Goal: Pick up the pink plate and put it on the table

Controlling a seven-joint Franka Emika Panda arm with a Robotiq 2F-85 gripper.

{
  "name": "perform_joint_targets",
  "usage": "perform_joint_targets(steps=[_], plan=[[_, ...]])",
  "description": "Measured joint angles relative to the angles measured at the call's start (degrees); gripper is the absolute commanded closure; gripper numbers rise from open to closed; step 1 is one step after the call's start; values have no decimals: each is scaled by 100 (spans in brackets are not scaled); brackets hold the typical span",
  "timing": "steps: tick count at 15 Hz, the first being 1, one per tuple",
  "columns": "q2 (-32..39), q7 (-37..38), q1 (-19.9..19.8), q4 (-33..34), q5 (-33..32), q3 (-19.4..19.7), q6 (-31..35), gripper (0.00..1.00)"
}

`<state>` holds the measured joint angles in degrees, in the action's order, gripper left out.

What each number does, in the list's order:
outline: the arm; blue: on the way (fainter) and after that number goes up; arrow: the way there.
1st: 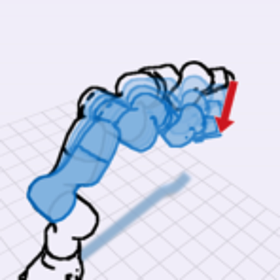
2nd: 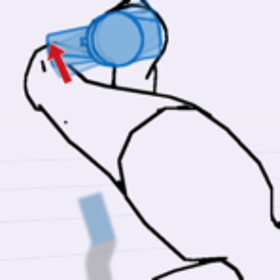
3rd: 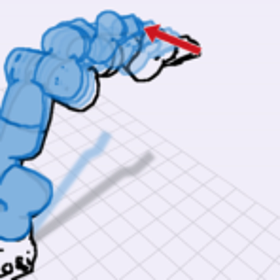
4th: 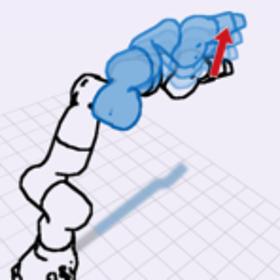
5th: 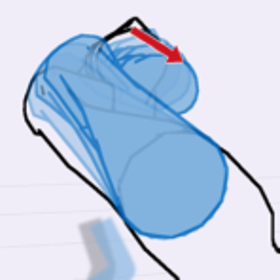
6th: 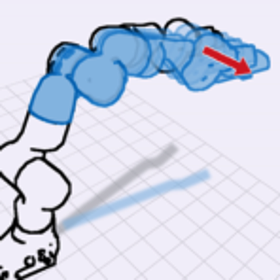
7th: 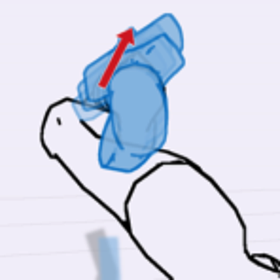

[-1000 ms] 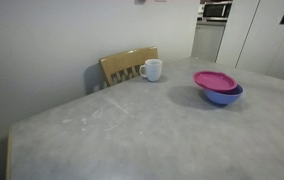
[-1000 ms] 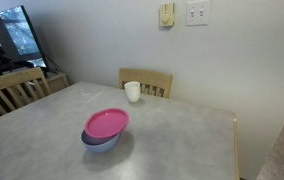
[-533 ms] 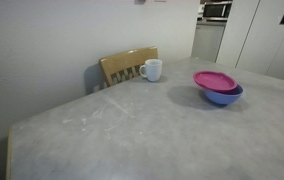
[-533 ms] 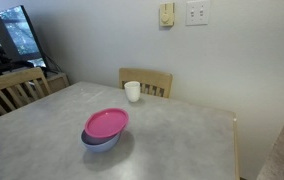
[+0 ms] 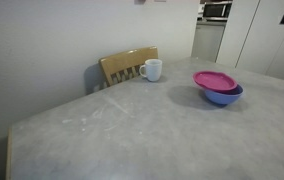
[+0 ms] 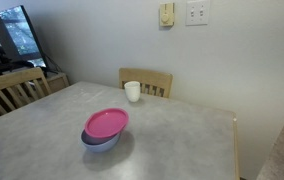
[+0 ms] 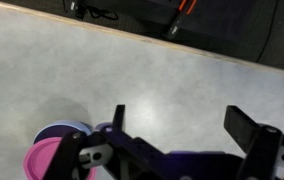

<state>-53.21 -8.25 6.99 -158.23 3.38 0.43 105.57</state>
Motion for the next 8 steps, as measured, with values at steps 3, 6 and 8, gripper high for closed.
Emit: perform_joint_targets(steps=[3, 6, 8], plan=[[1, 44, 4, 0, 1, -35, 31, 0], [84, 286, 105, 24, 100, -296, 357, 0], [354, 601, 202, 139, 126, -624, 1024, 0]])
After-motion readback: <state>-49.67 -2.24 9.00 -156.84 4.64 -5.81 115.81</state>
